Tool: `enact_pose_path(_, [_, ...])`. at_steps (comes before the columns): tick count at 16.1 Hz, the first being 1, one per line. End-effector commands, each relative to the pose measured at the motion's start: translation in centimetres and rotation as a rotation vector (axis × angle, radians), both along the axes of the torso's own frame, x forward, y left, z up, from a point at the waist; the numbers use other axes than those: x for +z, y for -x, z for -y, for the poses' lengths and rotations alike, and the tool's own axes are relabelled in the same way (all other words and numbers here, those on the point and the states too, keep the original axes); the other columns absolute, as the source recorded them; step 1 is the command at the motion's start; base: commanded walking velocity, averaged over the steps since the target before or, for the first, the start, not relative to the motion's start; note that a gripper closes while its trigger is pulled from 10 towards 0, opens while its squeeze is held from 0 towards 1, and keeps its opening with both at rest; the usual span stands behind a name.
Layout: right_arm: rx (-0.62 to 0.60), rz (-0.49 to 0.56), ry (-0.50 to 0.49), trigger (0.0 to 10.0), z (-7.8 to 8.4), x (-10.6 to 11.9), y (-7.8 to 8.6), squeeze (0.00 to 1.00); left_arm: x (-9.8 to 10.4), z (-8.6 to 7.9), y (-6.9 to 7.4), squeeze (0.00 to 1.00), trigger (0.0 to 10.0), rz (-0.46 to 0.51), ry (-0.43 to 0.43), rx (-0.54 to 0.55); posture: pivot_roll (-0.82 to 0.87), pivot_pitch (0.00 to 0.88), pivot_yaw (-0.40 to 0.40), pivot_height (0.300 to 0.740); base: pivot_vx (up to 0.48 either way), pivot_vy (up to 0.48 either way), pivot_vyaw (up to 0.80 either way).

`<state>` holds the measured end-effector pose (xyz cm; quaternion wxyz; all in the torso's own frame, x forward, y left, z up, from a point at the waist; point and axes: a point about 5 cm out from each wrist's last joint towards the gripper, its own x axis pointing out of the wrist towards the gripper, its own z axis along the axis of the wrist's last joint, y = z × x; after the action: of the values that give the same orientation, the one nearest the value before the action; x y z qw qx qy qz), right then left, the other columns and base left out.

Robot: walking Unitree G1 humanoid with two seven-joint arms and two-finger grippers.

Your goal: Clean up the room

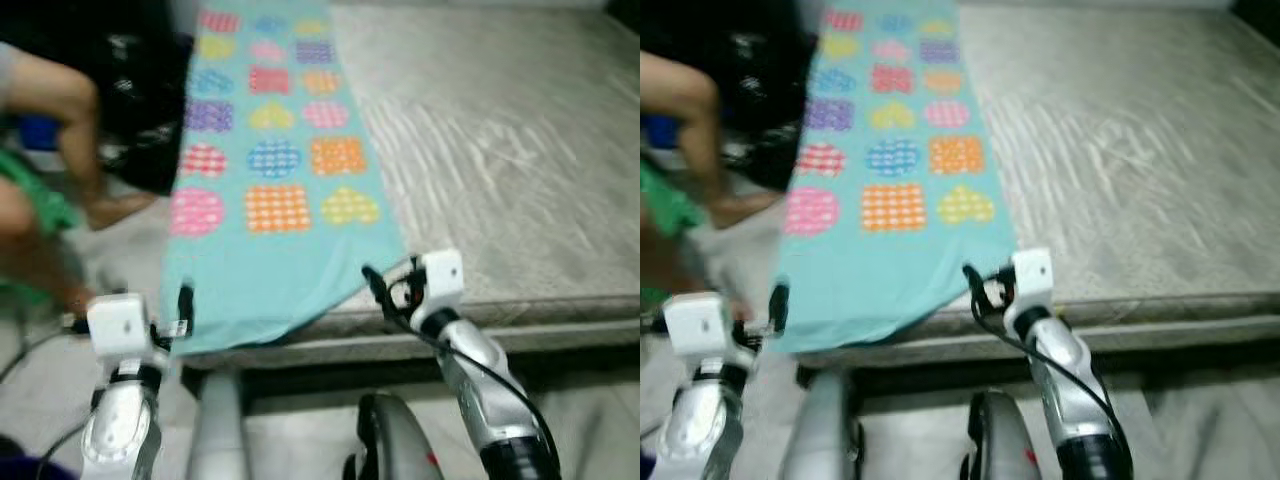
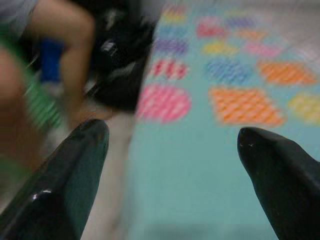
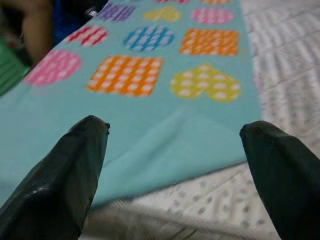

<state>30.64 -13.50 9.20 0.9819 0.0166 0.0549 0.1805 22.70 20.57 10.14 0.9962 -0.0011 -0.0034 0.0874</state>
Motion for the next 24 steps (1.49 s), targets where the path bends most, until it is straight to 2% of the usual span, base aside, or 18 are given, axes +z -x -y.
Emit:
enact_pose_path(1, [0.043, 0.060, 0.009, 10.0, -0.7, 1.0, -0.6, 0.00, 1.4, -0.1, -0.9, 0.00, 10.0, 0.065, -0.025, -0.007, 0.06, 0.126, -0.057, 0.606, 0.000, 0.000, 0.00])
enact_pose_path(3, [0.060, 0.079, 0.029, 10.0, -1.2, 1.3, -0.8, 0.00, 1.4, 0.0, -1.3, 0.00, 10.0, 0.064, -0.022, -0.003, 0.06, 0.119, -0.061, 0.606, 0.000, 0.000, 0.00])
enact_pose_path(8, [0.105, 0.048, -0.061, 10.0, -1.4, 0.6, 0.1, 0.00, 0.5, 1.1, -0.6, 0.00, 10.0, 0.036, -0.008, -0.024, 0.06, 0.144, -0.079, 0.606, 0.000, 0.000, 0.00])
enact_pose_path(13, [0.132, 0.039, -0.062, 10.0, -1.5, 0.3, 0.8, 0.00, 0.5, 1.3, -0.7, 0.00, 10.0, 0.026, 0.027, -0.034, 0.06, 0.174, -0.078, 0.566, 0.000, 0.000, 0.00])
enact_pose_path(16, [0.132, 0.043, -0.057, 10.0, -1.4, 0.5, 0.6, 0.00, 1.1, 1.6, -1.0, 0.00, 10.0, 0.047, 0.036, -0.056, 0.05, 0.202, -0.075, 0.566, 0.000, 0.000, 0.00])
enact_pose_path(17, [0.143, 0.059, -0.021, 10.0, -1.4, 0.6, 0.6, 0.00, 1.2, 1.8, -1.1, 0.00, 10.0, 0.048, 0.039, -0.062, 0.05, 0.206, -0.075, 0.566, 0.000, 0.000, 0.00])
enact_pose_path(22, [0.153, 0.069, -0.019, 10.0, -1.6, 0.8, 0.7, 0.00, 1.2, 2.2, -1.1, 0.00, 10.0, 0.041, 0.056, -0.083, 0.05, 0.232, -0.073, 0.566, 0.000, 0.000, 0.76])
enact_pose_path(24, [0.142, 0.059, -0.033, 10.0, -1.6, 0.7, 0.7, 0.00, 1.2, 2.3, -1.1, 0.00, 10.0, 0.042, 0.060, -0.089, 0.05, 0.233, -0.074, 0.566, 0.000, 0.000, 0.00])
